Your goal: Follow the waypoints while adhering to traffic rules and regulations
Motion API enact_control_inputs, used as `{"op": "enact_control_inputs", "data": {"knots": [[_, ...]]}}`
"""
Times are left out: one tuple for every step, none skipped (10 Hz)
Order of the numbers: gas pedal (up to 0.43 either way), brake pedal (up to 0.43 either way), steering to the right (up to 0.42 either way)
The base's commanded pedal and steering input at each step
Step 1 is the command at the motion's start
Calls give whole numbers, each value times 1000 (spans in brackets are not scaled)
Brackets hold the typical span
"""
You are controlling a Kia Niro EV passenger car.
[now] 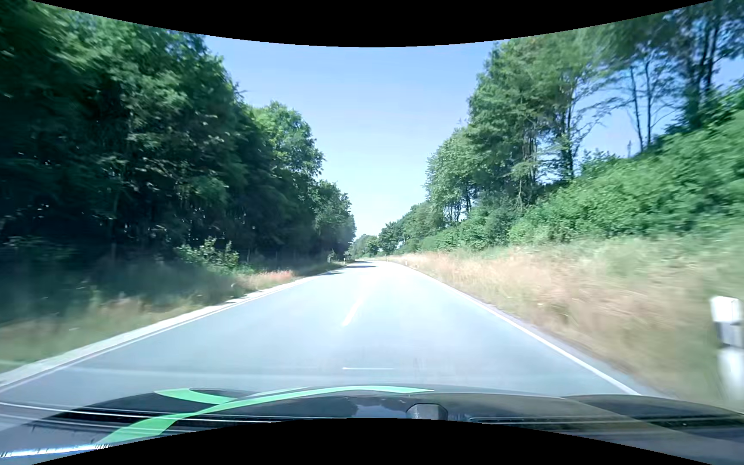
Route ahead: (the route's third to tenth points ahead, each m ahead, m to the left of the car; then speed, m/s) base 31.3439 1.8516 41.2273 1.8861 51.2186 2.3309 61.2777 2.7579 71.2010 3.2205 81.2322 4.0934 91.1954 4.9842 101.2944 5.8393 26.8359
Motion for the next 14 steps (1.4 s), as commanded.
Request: {"op": "enact_control_inputs", "data": {"knots": [[228, 0, -7], [228, 0, -7], [228, 0, -7], [228, 0, -7], [240, 0, -7], [240, 0, -7], [240, 0, -7], [248, 0, -7], [260, 0, -7], [280, 0, -7], [280, 0, -7], [280, 0, -7], [280, 0, -7], [287, 0, -7]]}}
